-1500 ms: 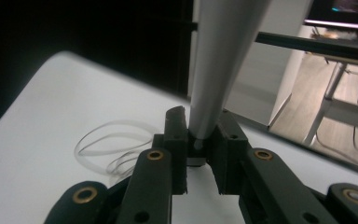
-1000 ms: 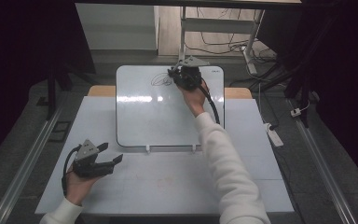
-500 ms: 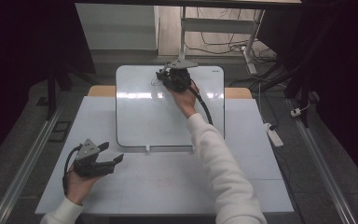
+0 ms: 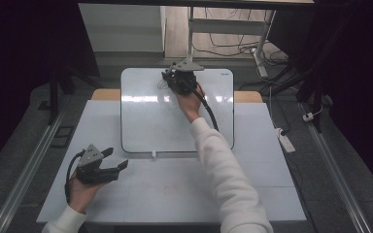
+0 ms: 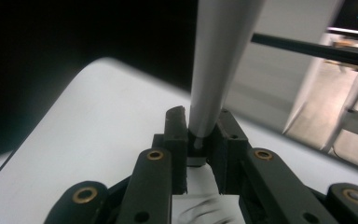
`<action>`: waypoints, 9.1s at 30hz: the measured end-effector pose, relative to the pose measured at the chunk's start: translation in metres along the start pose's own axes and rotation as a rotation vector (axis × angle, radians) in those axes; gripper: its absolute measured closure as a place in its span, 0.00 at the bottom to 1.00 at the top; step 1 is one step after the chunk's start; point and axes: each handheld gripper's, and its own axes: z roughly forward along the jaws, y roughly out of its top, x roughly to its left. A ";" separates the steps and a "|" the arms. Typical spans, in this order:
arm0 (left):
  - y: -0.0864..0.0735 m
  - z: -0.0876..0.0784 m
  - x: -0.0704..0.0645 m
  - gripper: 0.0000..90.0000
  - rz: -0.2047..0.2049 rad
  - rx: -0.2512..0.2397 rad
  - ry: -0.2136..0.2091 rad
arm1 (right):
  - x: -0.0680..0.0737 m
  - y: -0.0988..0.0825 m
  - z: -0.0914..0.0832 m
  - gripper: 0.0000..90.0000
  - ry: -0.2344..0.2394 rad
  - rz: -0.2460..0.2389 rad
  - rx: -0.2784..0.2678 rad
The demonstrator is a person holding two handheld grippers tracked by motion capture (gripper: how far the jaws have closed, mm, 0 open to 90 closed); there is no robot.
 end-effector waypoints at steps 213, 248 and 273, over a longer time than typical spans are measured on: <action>0.112 0.085 -0.101 0.69 0.234 -0.092 -0.306 | 0.070 -0.123 -0.152 0.86 0.541 0.162 0.341; 0.111 0.058 -0.063 0.91 0.173 -0.146 -0.264 | 0.065 -0.122 -0.166 0.54 0.438 0.149 0.207; 0.100 0.037 -0.022 0.91 0.096 -0.138 -0.180 | -0.014 -0.179 -0.293 0.50 -0.038 0.090 0.209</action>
